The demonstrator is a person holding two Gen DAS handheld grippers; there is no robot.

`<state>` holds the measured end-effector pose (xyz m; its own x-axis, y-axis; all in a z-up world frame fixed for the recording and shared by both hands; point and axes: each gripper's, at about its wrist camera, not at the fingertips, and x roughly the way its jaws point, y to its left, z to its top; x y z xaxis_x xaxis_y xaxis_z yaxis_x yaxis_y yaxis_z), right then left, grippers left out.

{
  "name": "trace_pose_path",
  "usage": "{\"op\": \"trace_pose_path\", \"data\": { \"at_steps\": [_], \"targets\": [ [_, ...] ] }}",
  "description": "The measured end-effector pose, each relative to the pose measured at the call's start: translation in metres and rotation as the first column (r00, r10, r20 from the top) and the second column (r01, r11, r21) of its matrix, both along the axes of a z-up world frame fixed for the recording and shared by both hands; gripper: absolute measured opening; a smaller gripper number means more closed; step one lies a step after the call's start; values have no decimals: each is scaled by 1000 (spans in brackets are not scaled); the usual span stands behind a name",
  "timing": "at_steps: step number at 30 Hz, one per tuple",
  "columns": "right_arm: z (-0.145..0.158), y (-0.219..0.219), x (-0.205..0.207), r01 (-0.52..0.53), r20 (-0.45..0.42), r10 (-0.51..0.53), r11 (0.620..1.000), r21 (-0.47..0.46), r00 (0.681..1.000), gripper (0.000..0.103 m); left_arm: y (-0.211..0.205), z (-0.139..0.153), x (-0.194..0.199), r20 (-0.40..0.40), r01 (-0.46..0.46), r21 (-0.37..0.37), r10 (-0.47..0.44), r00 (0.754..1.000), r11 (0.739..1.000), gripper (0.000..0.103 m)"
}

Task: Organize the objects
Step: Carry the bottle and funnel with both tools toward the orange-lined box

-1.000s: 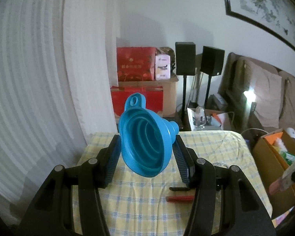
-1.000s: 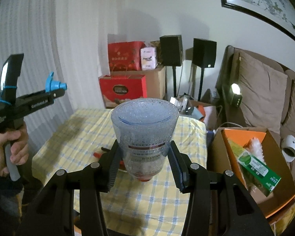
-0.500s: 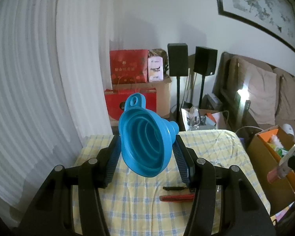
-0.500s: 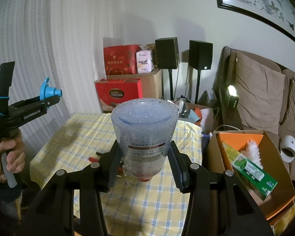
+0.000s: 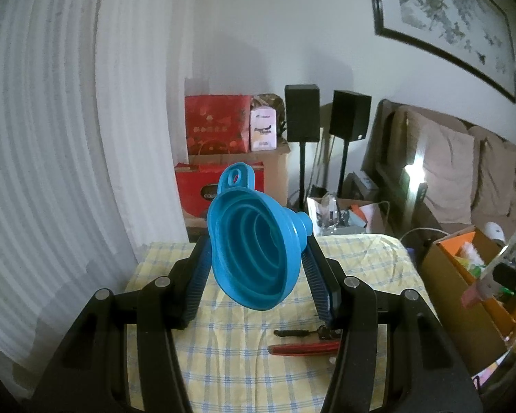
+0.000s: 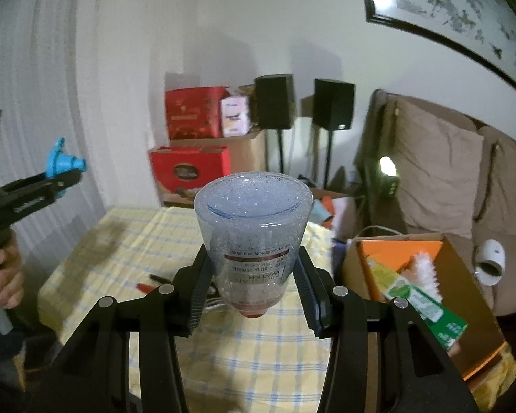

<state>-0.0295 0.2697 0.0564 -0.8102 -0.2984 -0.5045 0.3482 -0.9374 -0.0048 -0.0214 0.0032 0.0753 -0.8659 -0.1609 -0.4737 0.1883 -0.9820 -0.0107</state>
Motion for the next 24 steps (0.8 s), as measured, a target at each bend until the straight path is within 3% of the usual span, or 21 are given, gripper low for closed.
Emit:
{"op": "trace_pose_path", "data": {
  "at_steps": [6, 24],
  "targets": [
    [1, 7, -2, 48, -11, -48, 999, 18, 999, 48, 9, 8, 4, -26, 71, 15, -70, 997, 997, 50],
    [11, 33, 2, 145, -62, -143, 989, 39, 988, 48, 30, 16, -8, -28, 100, -11, -100, 995, 995, 50]
  ]
}}
